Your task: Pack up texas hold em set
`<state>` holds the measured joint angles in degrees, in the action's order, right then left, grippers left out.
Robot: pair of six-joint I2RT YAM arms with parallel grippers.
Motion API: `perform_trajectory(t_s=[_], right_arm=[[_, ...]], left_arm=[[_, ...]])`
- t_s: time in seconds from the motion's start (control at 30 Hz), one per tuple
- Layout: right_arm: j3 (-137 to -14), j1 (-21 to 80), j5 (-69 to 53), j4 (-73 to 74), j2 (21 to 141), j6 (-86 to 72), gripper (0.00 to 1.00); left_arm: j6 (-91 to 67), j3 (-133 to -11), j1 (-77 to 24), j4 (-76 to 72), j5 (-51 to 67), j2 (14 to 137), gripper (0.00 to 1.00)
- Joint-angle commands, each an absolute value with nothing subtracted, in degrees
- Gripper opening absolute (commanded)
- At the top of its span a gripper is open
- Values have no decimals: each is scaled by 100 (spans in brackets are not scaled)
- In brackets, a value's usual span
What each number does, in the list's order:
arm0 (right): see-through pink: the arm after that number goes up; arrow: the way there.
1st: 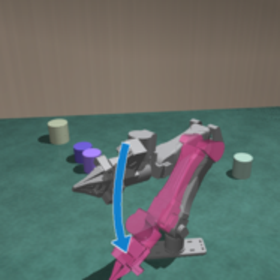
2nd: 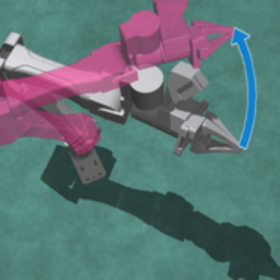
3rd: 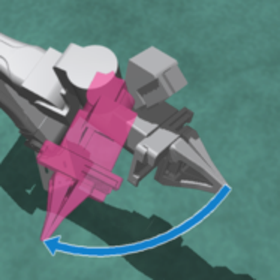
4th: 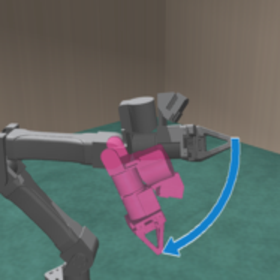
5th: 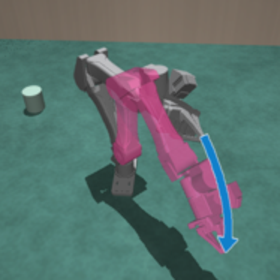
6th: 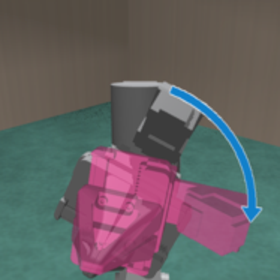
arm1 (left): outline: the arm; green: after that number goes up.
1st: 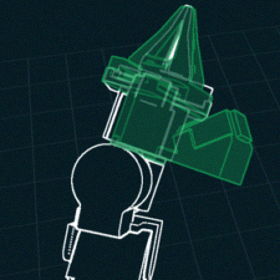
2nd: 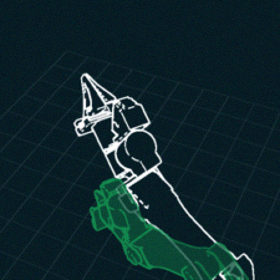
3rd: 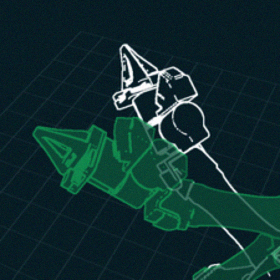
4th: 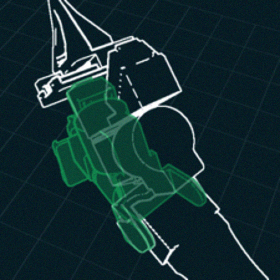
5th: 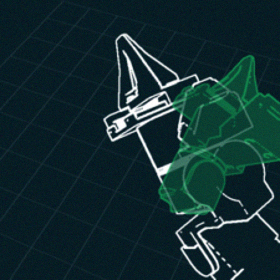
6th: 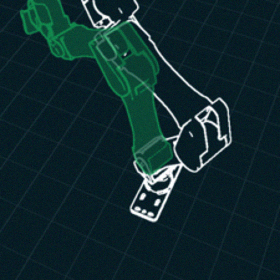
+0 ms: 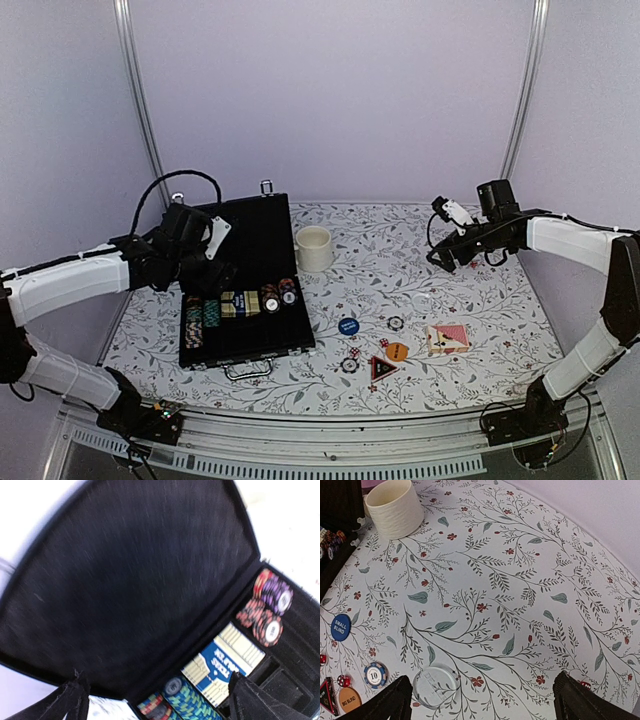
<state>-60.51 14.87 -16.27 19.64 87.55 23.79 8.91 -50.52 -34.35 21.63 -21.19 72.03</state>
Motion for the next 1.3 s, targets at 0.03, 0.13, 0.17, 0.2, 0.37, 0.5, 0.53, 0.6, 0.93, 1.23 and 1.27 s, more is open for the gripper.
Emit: perform_trajectory(t_s=[0.03,0.13,0.17,0.2,0.37,0.5,0.53,0.6,0.93,1.23,1.27], right_arm=[[-6238,1566,-1828,2047,8766,2305,99],[-6249,1565,-1844,2057,8780,2286,99],[-6245,1564,-1852,2057,8780,2285,99],[-6248,1567,-1862,2061,8792,2285,99],[-6258,1593,-1889,2073,8873,2285,99],[-6255,1608,-1939,2091,8894,2285,99],[-6253,1614,-1954,2087,8899,2292,99],[-6252,1628,-1968,2092,8934,2311,99],[-6256,1686,-2004,2134,9043,2362,99],[-6266,1687,-1968,2159,9034,2382,99],[-6262,1689,-1969,2162,9039,2382,99]], left_arm=[[-607,-4812,-3758,2173,-2971,7604,97],[-1731,-4907,-3724,2529,-3611,7609,97],[-2068,-4954,-3669,2752,-3586,7644,97],[-2292,-5050,-3604,2969,-3453,7742,97],[-2662,-5308,-3513,3575,-3051,8346,91],[-2768,-5267,-3452,3525,-2490,8639,25],[-2826,-5280,-3454,3529,-2424,8700,0],[-3007,-5252,-3454,3531,-2356,8745,0],[-3186,-5212,-3437,3428,-2198,9085,0],[-2942,-5509,-3458,3182,-1990,9531,0],[-2920,-5537,-3468,3155,-1960,9569,0]])
